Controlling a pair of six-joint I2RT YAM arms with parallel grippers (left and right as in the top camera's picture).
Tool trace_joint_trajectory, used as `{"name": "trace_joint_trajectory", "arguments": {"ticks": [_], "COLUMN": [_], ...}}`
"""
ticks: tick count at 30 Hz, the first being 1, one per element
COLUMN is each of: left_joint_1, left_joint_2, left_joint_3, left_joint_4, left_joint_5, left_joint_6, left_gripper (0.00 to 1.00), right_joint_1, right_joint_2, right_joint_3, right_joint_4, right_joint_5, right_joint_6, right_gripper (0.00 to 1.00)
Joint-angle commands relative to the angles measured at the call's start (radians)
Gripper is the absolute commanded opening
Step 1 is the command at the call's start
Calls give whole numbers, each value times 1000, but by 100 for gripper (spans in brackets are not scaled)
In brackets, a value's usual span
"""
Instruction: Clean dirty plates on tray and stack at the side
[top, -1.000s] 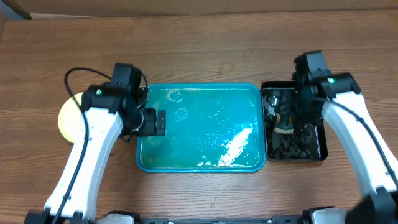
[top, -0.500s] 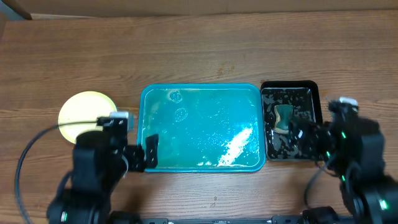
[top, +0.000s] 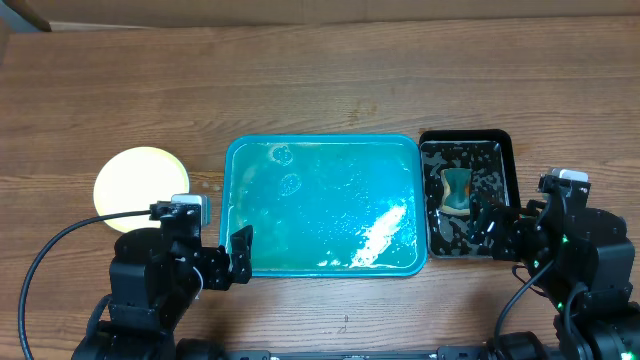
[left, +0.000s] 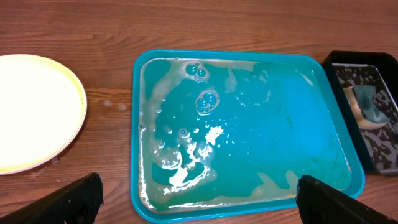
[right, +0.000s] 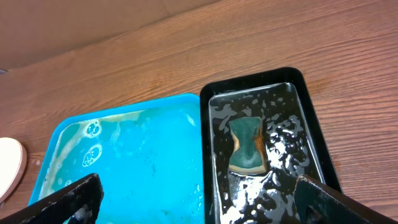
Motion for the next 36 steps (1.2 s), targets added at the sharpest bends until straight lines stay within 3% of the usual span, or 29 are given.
{"name": "trace_joint_trajectory", "arguments": {"ticks": [1,11,17,28,36], "left_joint_1": [2,2,2,2,2], "left_joint_2": [-4,-4,-4,-4,-4], "left_joint_3": [-8,-8,-8,-8,-8], "left_joint_4": [-4,-26,-26,-26,-26], "left_joint_5": [14,14,14,13,14], "left_joint_6": [12,12,12,12,12], "left_gripper": [100,100,100,100,100], "right_joint_1": [0,0,0,-25,-69], "right_joint_2": [-1,-34,-177,-573,-642], "right_joint_3": [-10,-14,-106,-551,-771], "right_joint_4": [3,-23,104,597,944], "right_joint_5": [13,47,74,54,54], "right_joint_6": [-10,-26,-29,-25,-26], "right_gripper": [100,100,100,100,100]}}
